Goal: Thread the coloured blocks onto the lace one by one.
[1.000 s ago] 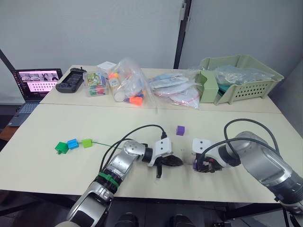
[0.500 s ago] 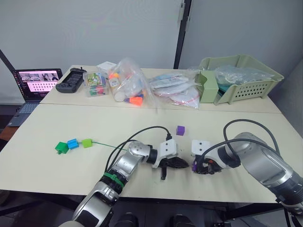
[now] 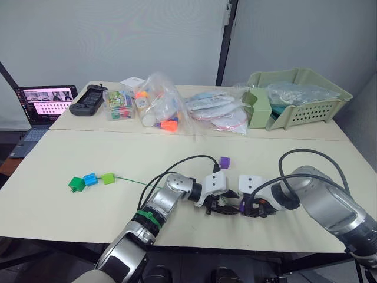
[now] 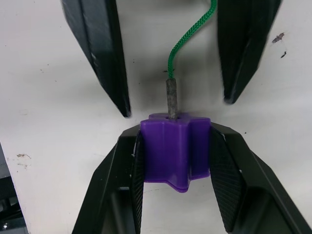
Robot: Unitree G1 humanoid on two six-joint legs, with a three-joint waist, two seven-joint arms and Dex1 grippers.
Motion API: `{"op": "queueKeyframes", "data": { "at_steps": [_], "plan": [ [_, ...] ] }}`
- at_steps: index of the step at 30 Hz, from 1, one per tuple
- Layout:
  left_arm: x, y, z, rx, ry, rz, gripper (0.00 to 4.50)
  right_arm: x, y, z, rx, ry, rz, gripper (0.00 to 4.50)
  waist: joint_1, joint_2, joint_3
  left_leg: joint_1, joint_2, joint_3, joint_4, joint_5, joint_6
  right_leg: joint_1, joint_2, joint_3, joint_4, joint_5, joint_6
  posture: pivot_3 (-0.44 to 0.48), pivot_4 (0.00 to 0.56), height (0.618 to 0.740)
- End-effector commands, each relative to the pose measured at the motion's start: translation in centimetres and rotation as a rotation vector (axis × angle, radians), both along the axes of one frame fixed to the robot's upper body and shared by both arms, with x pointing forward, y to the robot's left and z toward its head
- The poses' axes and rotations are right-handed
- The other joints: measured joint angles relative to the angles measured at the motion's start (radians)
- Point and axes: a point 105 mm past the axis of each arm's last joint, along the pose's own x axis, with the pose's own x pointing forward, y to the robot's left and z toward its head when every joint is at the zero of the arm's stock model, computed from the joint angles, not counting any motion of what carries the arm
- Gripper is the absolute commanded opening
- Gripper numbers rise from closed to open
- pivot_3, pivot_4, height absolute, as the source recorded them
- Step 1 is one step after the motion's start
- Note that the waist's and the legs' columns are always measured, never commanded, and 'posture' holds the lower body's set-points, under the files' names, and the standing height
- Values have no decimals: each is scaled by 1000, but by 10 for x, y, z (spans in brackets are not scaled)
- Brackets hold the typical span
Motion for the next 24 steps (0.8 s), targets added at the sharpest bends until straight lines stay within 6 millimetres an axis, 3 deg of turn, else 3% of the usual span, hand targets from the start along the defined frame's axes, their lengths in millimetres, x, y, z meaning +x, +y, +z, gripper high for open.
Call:
{"op": "queueKeyframes", "data": {
  "at_steps": [1,11,19,20,24],
  "plan": [
    [-2,7,5,3,-41,-12,2653,-5,4,-4,8,24,18,1351,-1,0,0,0,0,0,0,0,0,0,0,0,0,0,0,0,150,734],
    [-6,6,-4,22,-38,-12,2653,-4,5,-5,9,20,21,1351,-1,0,0,0,0,0,0,0,0,0,0,0,0,0,0,0,150,734],
    [-5,2,-3,18,-44,-15,180,-5,4,-5,8,22,17,1351,-1,0,0,0,0,0,0,0,0,0,0,0,0,0,0,0,150,734],
    [-5,2,-2,16,-44,-17,0,-5,4,-5,8,22,18,1351,-1,0,0,0,0,0,0,0,0,0,0,0,0,0,0,0,150,734],
    [-7,-8,-1,7,-46,-35,0,-6,4,-5,7,21,21,1351,-1,0,0,0,0,0,0,0,0,0,0,0,0,0,0,0,150,734]
  ]
}}
